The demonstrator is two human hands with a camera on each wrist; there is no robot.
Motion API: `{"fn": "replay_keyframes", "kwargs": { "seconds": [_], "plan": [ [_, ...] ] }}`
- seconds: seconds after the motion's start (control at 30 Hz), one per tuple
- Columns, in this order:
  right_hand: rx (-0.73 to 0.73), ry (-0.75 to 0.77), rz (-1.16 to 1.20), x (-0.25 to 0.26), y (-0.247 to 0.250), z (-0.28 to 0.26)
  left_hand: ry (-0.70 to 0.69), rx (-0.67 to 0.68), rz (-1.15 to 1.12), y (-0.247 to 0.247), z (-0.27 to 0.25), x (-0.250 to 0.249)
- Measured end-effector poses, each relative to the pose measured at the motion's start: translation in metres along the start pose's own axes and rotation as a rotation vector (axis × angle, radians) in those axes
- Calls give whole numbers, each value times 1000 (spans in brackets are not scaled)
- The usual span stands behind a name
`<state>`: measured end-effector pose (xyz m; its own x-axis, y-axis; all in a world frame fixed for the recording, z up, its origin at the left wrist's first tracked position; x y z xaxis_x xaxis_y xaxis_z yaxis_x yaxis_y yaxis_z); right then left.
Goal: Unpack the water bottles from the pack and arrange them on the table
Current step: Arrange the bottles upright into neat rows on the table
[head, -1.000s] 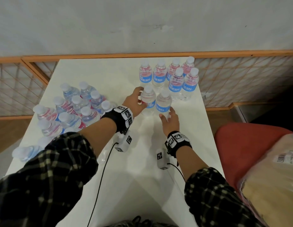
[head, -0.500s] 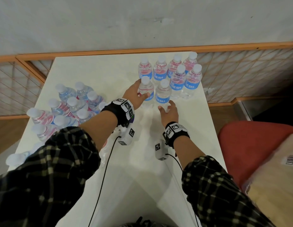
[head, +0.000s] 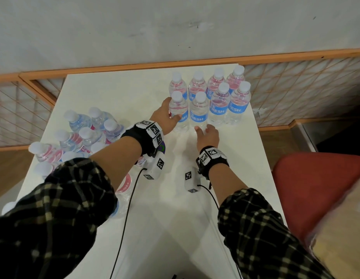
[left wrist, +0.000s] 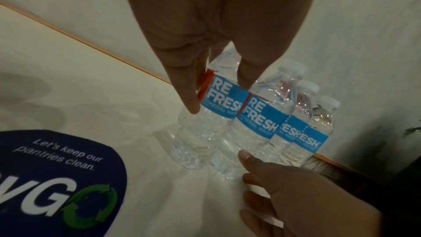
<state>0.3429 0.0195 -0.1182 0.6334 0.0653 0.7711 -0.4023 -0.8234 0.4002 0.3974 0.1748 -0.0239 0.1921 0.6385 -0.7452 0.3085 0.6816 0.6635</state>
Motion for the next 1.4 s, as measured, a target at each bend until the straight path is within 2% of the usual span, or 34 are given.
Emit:
{"fn": "replay_keyframes", "kwargs": {
  "seconds": [0.1,0.43,0.57,0.63,0.7,0.77,0.83,0.93,1.07,1.23,1.4],
  "plan": [
    [16,-3,-58,-1,-3,3,33,30,53,-2,3,1],
    [11,-36,-58,-2,-1,5,81,17,-11,-7,10,1],
    [0,-71,-43,-2,-1,4,71,32,78,-4,11,-5],
    [-14,-95,-31,-3,0,4,32,-9,169,0,10,-12],
    [-22,-93,-26,-4,1,5,-30,-149,252,9,5,-20],
    [-13,-77,-14,-5,2,5,-190,-307,307,15,1,-33],
    [3,-68,6,-8,2,5,-359,-358,371,16,1,-49],
    [32,-36,35,-10,2,1,-439,-223,502,8,11,-70],
    [87,1,69,-12,3,-7,-385,6,612,-5,27,-77],
    [151,27,53,-13,1,-11,-326,45,418,-2,38,-81],
    [173,34,30,-11,-1,-12,-340,33,478,0,42,-83]
  ]
}}
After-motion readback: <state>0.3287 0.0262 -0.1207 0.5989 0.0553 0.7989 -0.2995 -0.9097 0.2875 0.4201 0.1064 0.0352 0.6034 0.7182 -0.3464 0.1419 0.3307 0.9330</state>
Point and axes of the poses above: each hand's wrist, its own z-axis towards the middle knuckle, its own y-axis out of the back of the hand, x = y × z, the point moved 5 cm from there along z, towards the middle knuckle, and after that the axes turned 11 degrees about -y, right-handed, at the moved point
